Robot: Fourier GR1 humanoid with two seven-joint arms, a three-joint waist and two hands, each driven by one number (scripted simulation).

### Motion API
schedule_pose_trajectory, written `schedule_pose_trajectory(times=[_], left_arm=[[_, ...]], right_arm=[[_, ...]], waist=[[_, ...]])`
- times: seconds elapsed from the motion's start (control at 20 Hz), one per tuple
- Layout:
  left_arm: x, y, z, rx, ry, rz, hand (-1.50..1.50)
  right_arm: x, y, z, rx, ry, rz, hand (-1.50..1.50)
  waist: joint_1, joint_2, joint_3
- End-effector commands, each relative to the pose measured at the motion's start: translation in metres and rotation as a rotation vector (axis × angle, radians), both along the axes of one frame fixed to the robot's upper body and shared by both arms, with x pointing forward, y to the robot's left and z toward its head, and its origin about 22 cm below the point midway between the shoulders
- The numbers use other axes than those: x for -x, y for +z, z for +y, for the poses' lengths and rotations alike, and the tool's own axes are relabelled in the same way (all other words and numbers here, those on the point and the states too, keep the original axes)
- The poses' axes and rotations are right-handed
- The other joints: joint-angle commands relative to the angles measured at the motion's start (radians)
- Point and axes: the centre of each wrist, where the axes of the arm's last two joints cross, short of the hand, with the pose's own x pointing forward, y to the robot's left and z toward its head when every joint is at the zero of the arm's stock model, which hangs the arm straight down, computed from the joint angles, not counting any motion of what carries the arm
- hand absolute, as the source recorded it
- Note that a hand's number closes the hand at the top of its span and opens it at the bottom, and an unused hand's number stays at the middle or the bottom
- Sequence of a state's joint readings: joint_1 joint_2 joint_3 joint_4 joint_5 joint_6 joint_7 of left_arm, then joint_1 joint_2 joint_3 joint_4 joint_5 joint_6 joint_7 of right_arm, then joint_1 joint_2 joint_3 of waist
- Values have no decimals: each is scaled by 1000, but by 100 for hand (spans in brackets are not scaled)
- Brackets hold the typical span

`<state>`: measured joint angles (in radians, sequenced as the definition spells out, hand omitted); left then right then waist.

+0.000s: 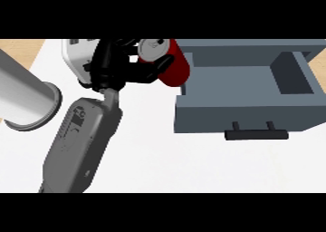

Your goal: Pick up the can, place it into the drawer and close the drawer

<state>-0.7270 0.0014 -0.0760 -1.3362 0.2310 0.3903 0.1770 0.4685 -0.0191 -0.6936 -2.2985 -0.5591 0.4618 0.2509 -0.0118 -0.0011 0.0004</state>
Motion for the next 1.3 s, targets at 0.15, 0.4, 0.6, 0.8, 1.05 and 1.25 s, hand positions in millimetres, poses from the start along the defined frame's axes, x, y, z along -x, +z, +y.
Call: schedule_pose_trajectory(times=[0.15, 0.4, 0.6, 0.8, 1.05, 1.25], left_arm=[[-22, 34, -27, -20, -15, 0, 150], [-29, 31, -60, -40, -3, -6, 150], [-41, 50, -67, -46, -1, -19, 150], [-45, 57, -87, -55, -18, 8, 150], [-50, 54, -100, -82, -20, 8, 150], [-55, 58, -108, -72, -20, 26, 150]], right_arm=[[-7, 8, 12, -5, 5, -12, -150], [-18, -11, -15, -7, 12, -6, -150], [3, -9, -3, -26, 23, -9, -150], [-8, -7, 6, -12, 30, 1, -150], [-19, 6, 1, -10, 23, -21, -150], [-29, 4, -7, -11, 28, -27, -150]], waist=[[-3, 2, 0], [-12, 4, 0], [-22, 3, 0], [-25, 5, 0], [-23, 6, 0], [-33, 10, 0]])
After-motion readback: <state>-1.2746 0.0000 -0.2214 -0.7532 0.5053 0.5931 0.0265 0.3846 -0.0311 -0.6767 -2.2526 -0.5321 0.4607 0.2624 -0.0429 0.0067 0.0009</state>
